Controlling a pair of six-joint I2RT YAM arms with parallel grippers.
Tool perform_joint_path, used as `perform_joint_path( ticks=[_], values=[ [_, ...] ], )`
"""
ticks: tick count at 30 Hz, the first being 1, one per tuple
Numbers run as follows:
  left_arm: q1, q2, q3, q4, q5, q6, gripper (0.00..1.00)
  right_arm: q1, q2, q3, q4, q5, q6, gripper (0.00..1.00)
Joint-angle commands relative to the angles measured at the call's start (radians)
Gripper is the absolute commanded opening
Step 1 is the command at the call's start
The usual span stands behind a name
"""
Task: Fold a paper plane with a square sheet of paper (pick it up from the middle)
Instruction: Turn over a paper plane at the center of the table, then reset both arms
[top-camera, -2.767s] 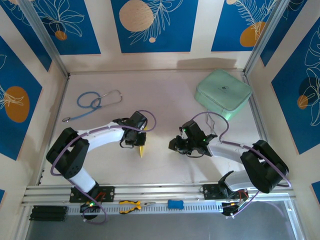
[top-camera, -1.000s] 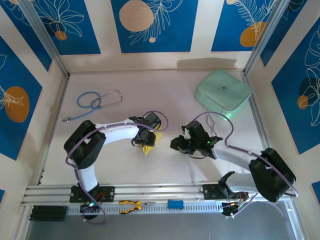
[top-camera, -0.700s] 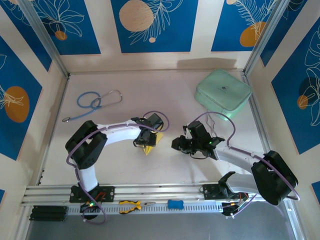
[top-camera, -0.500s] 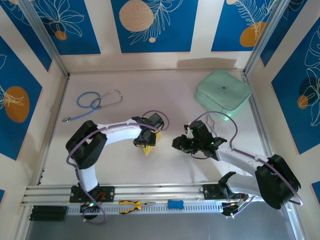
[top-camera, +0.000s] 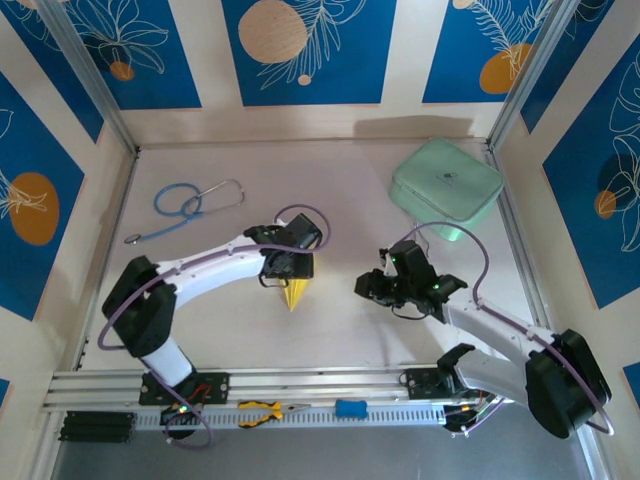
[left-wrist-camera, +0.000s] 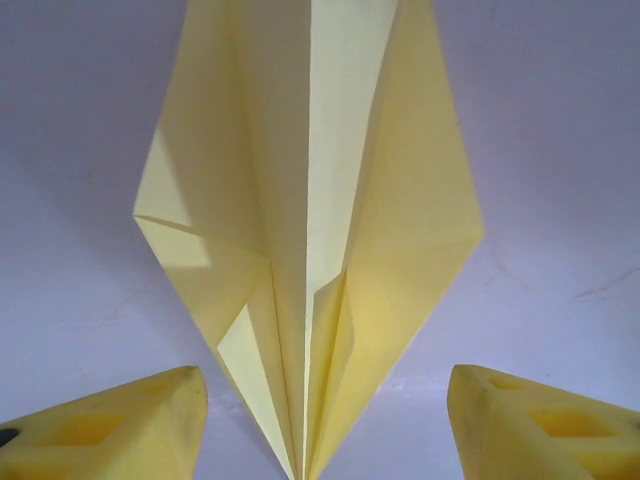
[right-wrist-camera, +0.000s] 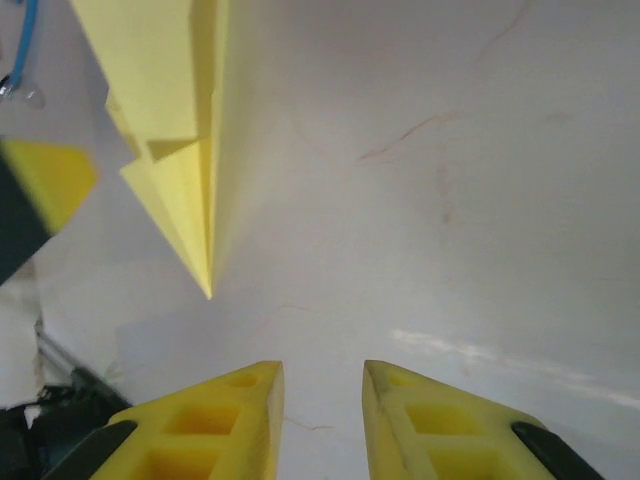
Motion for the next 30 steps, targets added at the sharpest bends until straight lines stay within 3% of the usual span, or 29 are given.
perform_joint_path(
  ticks=[1,5,8,11,14,18,20,23,25,27,28,29,30],
  values=[
    [-0.005,-0.149,-0.04,0.008,-0.102,0.06,0.71,-0.057,-0.07,0.116,-0.203,0.16,-0.122,0.34],
    [0.039,-0.331,-0.156,0.099,-0.306,0.232,0.87,-0.141,-0.097,0.227,-0.279,0.445,-0.294,0.57],
    [0.141,-0.461,-0.322,0.274,-0.43,0.391,1.0,-0.209,-0.043,0.209,-0.122,0.633,-0.481,0.68],
    [0.302,-0.526,-0.472,0.461,-0.458,0.532,1.0,-0.297,0.081,0.109,0.183,0.607,-0.68,0.69],
    [0.451,-0.554,-0.573,0.597,-0.486,0.676,0.99,-0.358,0.211,0.077,0.373,0.512,-0.753,0.69],
    [0.62,-0.494,-0.72,0.904,-0.359,0.752,1.0,-0.401,0.302,-0.019,0.699,0.372,-0.84,0.69],
    [0.641,-0.41,-0.763,1.071,-0.313,0.783,1.0,-0.419,0.31,-0.049,0.776,0.314,-0.872,0.68],
    [0.648,-0.29,-0.746,1.198,-0.228,0.832,0.99,-0.48,0.314,-0.165,1.035,0.11,-0.884,0.68],
    [0.658,-0.237,-0.768,1.348,-0.174,0.876,0.99,-0.5,0.401,-0.22,1.211,0.075,-0.869,0.68],
    [0.716,-0.184,-0.811,1.556,-0.05,0.848,0.99,-0.497,0.497,-0.243,1.376,0.07,-0.869,0.69],
    [0.737,-0.167,-0.806,1.544,-0.01,0.823,1.0,-0.492,0.484,-0.225,1.322,0.105,-0.864,0.7],
    [0.753,-0.129,-0.816,1.576,0.013,0.809,1.0,-0.493,0.447,-0.185,1.185,0.115,-0.868,0.8],
    [0.768,-0.084,-0.834,1.656,0.052,0.808,1.0,-0.504,0.468,-0.155,1.162,0.121,-0.85,0.99]
  ],
)
